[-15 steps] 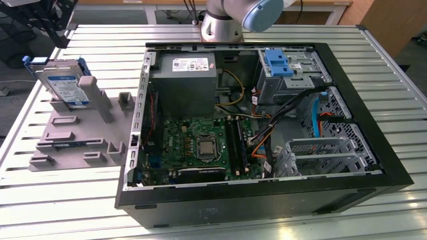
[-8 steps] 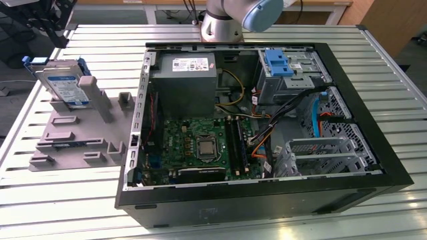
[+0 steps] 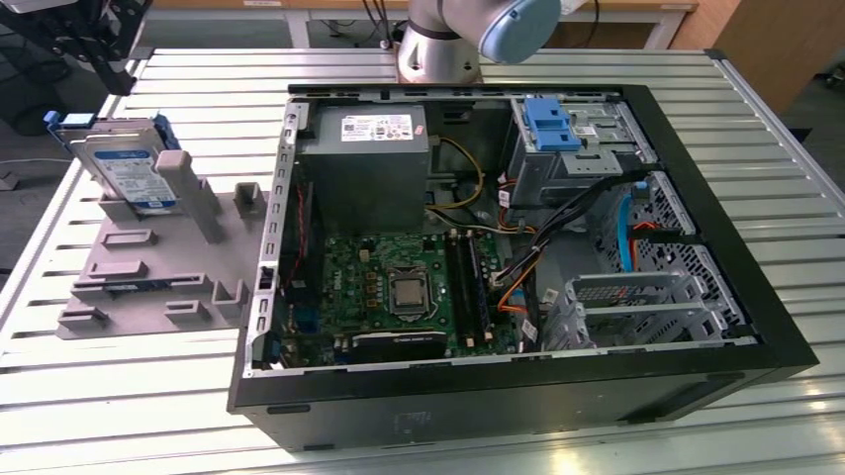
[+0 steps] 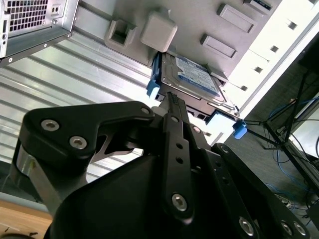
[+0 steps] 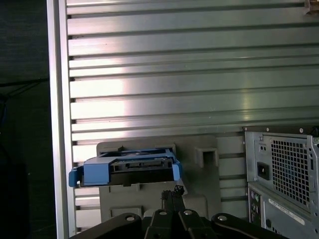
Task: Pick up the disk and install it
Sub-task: 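Reach for the disk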
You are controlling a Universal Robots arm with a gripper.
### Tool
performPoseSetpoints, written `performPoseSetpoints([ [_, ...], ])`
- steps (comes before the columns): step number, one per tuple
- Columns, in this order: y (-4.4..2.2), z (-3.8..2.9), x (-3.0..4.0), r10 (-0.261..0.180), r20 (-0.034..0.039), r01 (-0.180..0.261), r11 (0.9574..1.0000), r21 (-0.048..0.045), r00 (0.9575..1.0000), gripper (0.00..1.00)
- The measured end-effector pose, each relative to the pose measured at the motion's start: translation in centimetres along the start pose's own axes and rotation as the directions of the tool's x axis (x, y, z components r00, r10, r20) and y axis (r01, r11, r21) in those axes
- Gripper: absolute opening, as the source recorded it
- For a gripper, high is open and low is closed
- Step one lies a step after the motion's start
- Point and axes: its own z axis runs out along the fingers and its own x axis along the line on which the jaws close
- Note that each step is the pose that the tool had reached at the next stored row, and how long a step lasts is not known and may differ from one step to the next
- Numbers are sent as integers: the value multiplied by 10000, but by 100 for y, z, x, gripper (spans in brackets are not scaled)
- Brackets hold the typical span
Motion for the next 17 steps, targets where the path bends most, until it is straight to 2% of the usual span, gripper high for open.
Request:
performPoseSetpoints([
  [4,-1,0,20,1,0,-1,10000,0,10000,11],
  [13,-9,0,121,0,1,0,10000,0,10000,11],
  [17,-11,0,143,-2,1,2,10000,-1,10000,11],
])
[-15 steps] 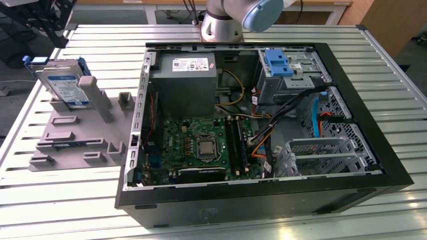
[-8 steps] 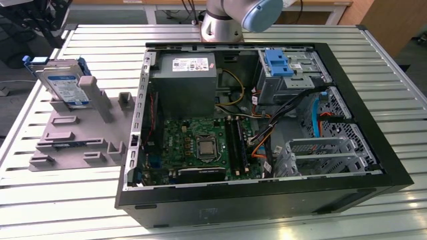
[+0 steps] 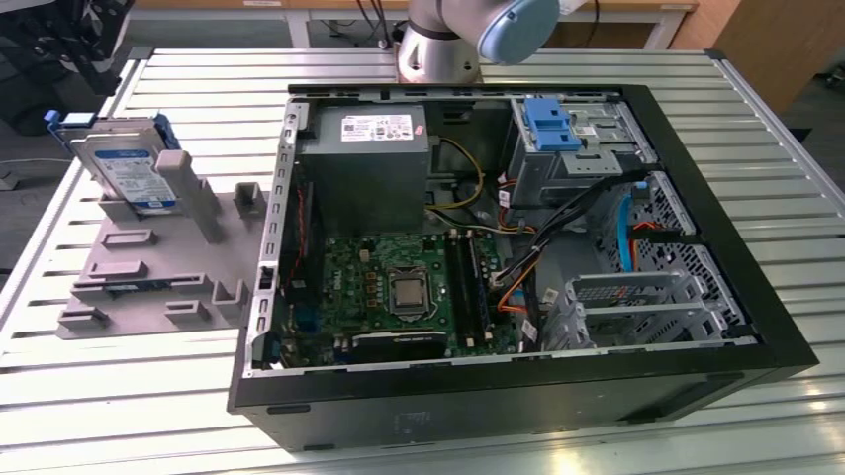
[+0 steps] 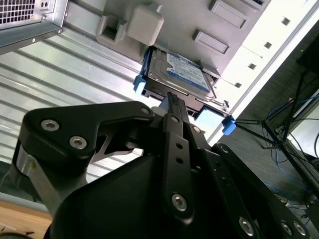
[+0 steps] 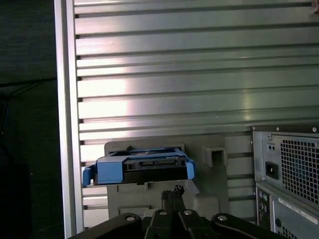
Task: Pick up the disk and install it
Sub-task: 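Reach for the disk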
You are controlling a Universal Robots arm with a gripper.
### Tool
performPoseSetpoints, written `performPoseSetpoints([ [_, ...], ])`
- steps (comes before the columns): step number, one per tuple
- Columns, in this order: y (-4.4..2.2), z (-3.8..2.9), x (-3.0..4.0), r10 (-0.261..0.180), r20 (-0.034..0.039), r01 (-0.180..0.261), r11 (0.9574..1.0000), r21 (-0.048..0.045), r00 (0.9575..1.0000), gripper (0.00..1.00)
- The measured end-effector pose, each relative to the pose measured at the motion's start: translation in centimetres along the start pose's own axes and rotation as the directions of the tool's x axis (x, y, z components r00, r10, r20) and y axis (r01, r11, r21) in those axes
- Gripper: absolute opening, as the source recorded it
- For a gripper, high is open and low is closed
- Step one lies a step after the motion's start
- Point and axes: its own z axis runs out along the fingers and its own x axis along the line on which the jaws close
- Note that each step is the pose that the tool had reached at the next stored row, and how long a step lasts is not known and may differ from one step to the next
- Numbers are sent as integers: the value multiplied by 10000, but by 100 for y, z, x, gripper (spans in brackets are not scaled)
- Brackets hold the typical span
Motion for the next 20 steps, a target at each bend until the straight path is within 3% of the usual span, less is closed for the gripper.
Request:
performPoseSetpoints([
  [20,-4,0,61,1,0,-1,10000,0,10000,11],
])
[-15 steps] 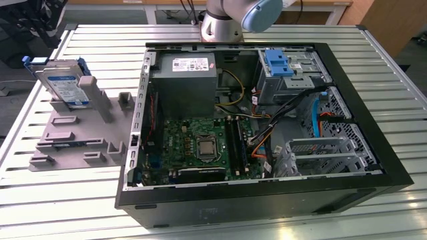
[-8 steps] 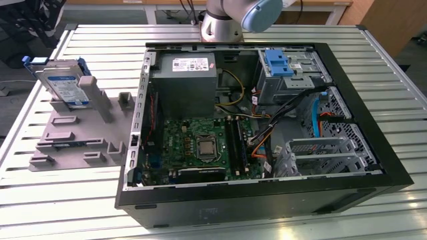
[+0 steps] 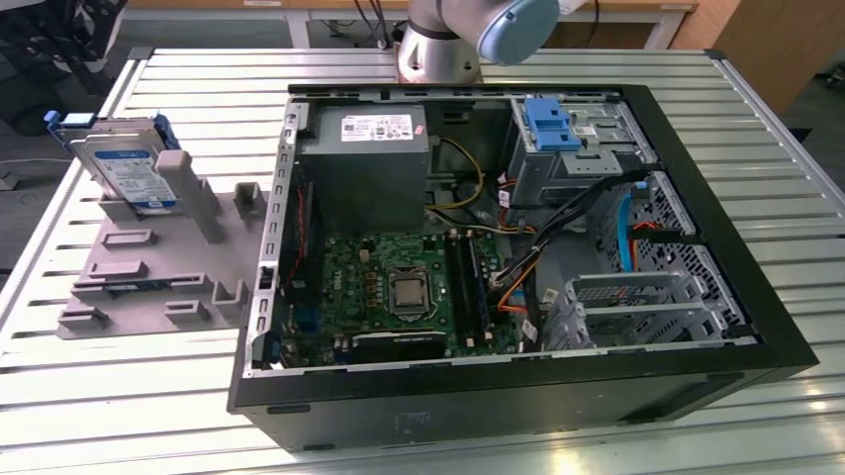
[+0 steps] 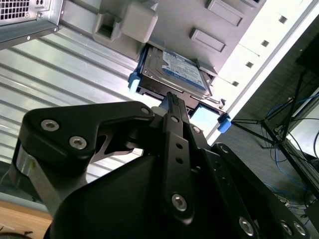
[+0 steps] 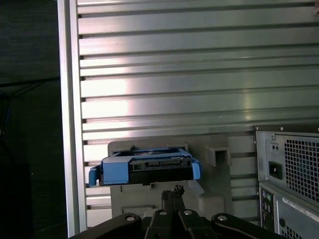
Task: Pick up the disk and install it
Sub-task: 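Reach for the disk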
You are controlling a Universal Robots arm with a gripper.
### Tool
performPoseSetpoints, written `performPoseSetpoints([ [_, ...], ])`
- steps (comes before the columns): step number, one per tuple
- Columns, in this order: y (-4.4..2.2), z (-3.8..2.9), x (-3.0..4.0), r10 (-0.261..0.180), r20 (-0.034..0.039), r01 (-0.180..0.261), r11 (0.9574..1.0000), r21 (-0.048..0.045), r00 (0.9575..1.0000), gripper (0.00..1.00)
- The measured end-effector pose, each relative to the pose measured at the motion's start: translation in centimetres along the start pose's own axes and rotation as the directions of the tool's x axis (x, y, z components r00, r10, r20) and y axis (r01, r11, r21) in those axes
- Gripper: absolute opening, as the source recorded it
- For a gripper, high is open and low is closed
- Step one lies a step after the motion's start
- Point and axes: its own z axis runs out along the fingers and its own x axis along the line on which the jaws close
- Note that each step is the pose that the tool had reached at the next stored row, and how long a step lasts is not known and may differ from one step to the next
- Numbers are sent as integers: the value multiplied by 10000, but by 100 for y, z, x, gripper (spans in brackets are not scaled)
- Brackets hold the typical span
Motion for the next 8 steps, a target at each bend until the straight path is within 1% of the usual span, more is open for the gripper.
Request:
performPoseSetpoints([
  [8,-1,0,11,1,-1,-1,10000,1,10000,11],
])
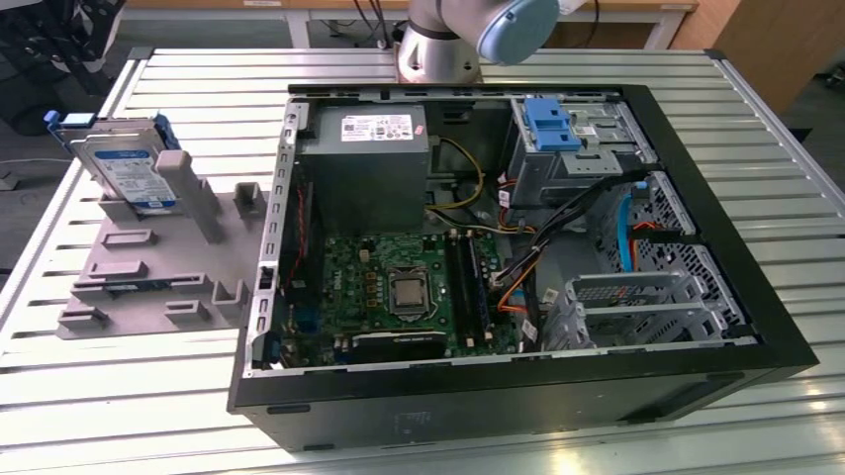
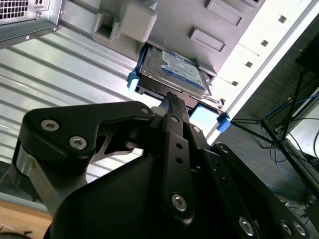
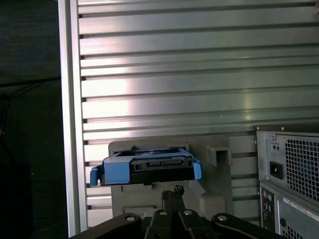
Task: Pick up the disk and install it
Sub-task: 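Reach for the disk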
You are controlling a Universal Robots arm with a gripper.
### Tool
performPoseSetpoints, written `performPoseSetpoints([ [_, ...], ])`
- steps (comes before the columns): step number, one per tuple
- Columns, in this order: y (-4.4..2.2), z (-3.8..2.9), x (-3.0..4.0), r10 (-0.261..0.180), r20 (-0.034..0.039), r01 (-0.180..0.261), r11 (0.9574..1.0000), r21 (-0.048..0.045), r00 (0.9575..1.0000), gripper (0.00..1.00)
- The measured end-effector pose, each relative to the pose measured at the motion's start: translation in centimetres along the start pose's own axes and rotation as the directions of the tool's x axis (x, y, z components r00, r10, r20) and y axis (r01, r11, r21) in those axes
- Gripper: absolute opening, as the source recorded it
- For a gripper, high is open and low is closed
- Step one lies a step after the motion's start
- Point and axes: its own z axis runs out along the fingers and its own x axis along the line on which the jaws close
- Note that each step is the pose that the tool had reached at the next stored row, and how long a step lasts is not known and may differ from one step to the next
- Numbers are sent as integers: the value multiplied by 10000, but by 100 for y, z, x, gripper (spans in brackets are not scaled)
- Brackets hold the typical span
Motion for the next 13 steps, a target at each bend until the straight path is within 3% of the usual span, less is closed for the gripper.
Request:
performPoseSetpoints([
  [8,-1,0,14,1,0,-1,10000,0,10000,11],
  [13,-6,-1,82,0,0,0,10000,0,10000,11],
])
